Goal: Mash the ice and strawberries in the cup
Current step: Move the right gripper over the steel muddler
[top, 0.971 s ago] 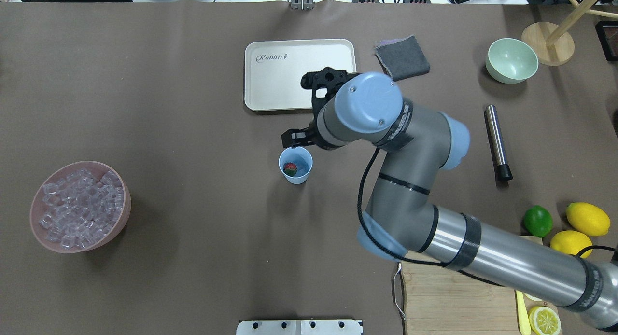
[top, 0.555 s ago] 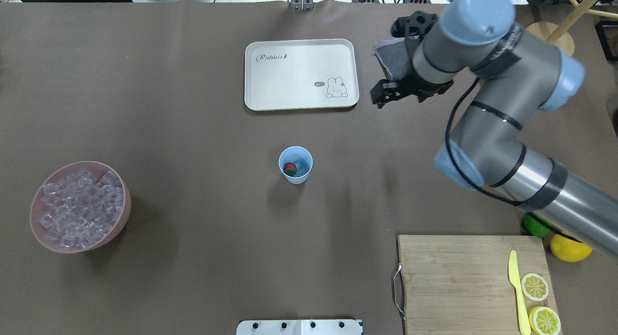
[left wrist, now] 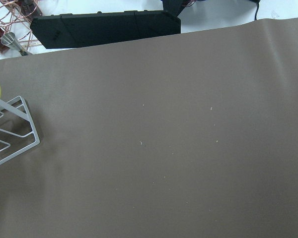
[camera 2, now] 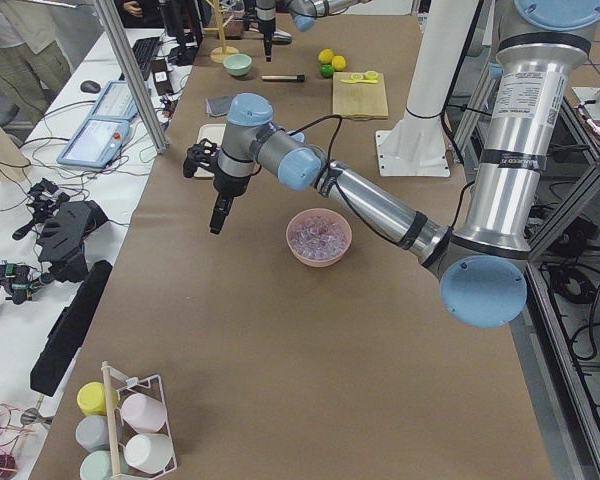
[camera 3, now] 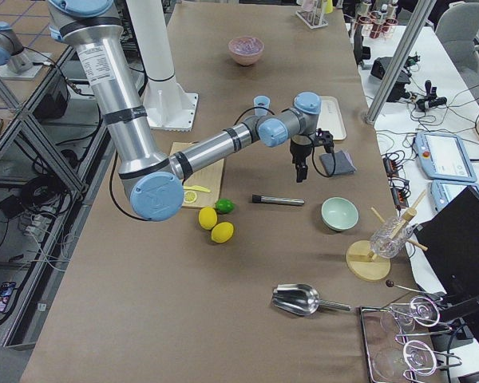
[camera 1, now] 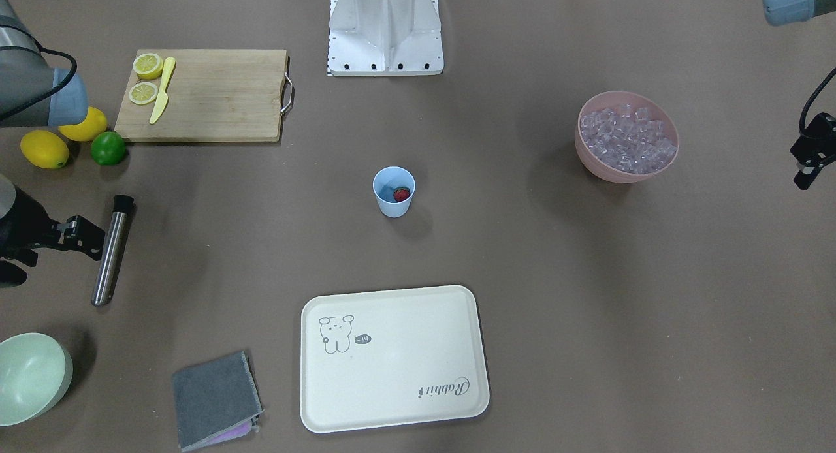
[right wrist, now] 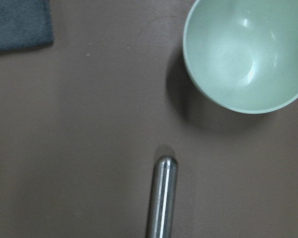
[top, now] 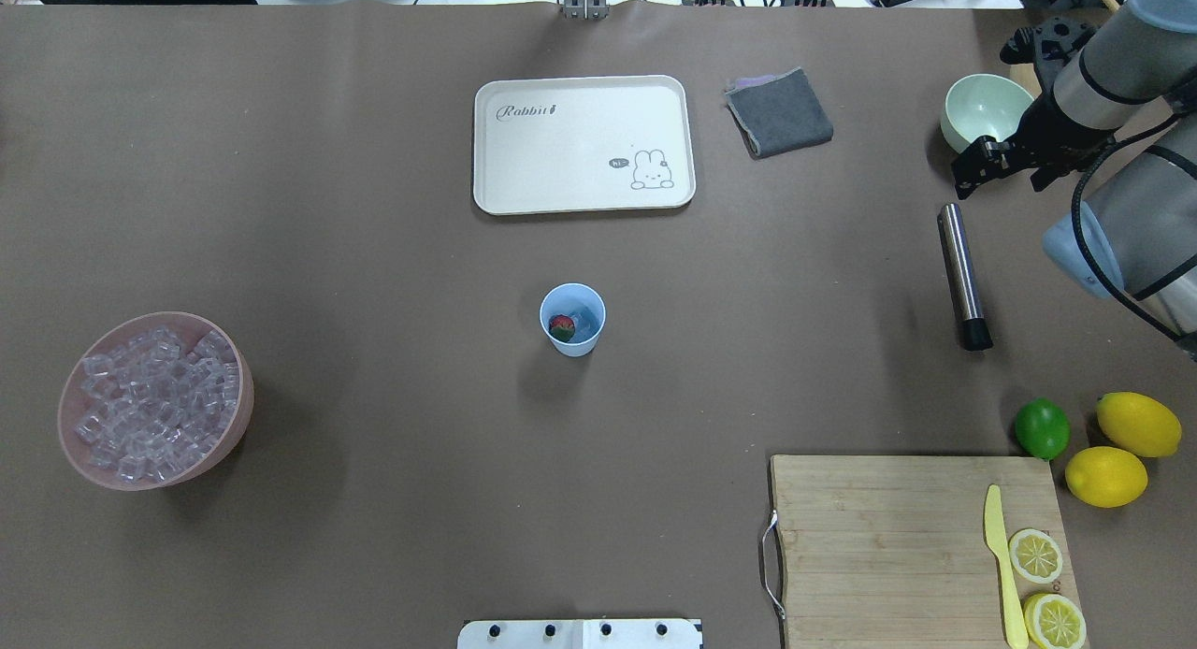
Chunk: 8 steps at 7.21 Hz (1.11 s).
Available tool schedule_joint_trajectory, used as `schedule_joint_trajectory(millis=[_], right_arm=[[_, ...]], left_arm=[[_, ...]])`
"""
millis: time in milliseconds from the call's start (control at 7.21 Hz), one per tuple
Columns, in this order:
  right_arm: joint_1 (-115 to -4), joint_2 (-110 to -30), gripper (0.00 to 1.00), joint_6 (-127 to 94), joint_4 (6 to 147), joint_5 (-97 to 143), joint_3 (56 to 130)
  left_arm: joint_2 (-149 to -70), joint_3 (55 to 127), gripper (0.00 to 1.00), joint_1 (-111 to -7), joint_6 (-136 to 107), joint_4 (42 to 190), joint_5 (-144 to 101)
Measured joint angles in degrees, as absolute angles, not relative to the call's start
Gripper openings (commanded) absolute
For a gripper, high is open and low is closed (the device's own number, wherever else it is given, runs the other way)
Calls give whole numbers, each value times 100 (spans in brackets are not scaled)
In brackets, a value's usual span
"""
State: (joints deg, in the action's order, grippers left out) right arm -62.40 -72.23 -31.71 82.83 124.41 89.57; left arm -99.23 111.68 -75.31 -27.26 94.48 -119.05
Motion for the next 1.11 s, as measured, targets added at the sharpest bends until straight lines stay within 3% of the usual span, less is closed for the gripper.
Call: schedule_joint_trajectory(millis=[277,1110], right_arm=[[-6233,-7210,100,-3286,7450,12449,8200],[-5750,-7076,99,-3716,7252,12374,7910]], left_arm=[[-9960,11138,98,-7518,-2717,9448,-11866],[-9972,11109,98,-7512,-2707,9459,-11829]])
